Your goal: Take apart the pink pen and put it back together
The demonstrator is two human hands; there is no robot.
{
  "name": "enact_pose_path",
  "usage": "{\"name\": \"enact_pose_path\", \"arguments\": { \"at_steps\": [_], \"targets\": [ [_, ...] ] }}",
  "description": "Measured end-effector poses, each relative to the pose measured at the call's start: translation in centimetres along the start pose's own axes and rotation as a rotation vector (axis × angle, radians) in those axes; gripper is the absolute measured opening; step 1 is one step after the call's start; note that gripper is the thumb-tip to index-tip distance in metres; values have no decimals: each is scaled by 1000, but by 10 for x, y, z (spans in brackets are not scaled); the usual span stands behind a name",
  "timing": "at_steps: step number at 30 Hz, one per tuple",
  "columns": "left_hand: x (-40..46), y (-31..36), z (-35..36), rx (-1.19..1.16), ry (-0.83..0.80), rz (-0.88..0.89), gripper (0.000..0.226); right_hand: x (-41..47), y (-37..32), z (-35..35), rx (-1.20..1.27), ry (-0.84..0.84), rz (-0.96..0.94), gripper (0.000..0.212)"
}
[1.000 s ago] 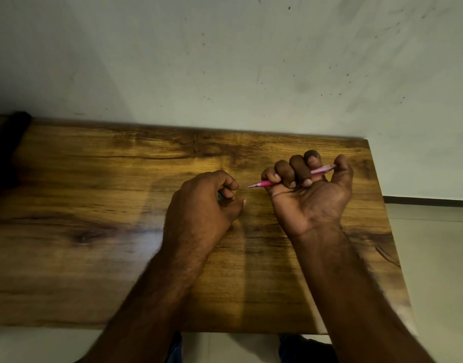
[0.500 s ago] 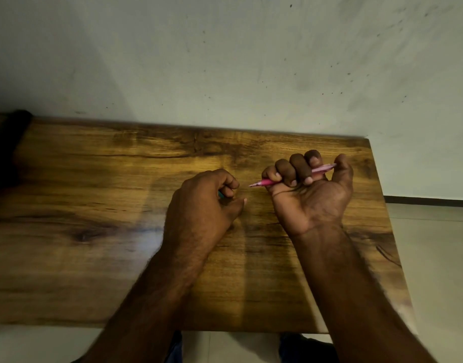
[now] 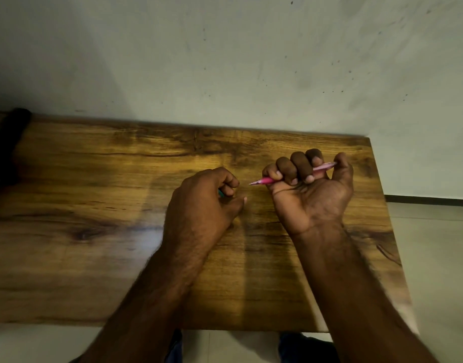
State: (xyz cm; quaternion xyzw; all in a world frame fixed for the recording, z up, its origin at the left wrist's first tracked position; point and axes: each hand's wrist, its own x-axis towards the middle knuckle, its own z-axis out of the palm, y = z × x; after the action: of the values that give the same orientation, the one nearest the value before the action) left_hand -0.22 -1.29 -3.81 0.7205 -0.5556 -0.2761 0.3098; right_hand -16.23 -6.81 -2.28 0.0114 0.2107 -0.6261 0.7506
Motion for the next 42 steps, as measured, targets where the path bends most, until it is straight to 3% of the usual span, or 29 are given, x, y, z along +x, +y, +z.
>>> {"name": "enact_pose_path", "arguments": {
  "at_steps": [14,29,42],
  "targets": [
    [-1,5,-3,39,-4,10,25,-3,1,3,-93,-56,25,54],
    [-2,7,-4,26,-16,16,24,-8,4,18,-677,-294,-91,61],
    [-2,7,-4,48,-9,33,25,-8,5,18,-590,-262,-38,62]
  ]
}}
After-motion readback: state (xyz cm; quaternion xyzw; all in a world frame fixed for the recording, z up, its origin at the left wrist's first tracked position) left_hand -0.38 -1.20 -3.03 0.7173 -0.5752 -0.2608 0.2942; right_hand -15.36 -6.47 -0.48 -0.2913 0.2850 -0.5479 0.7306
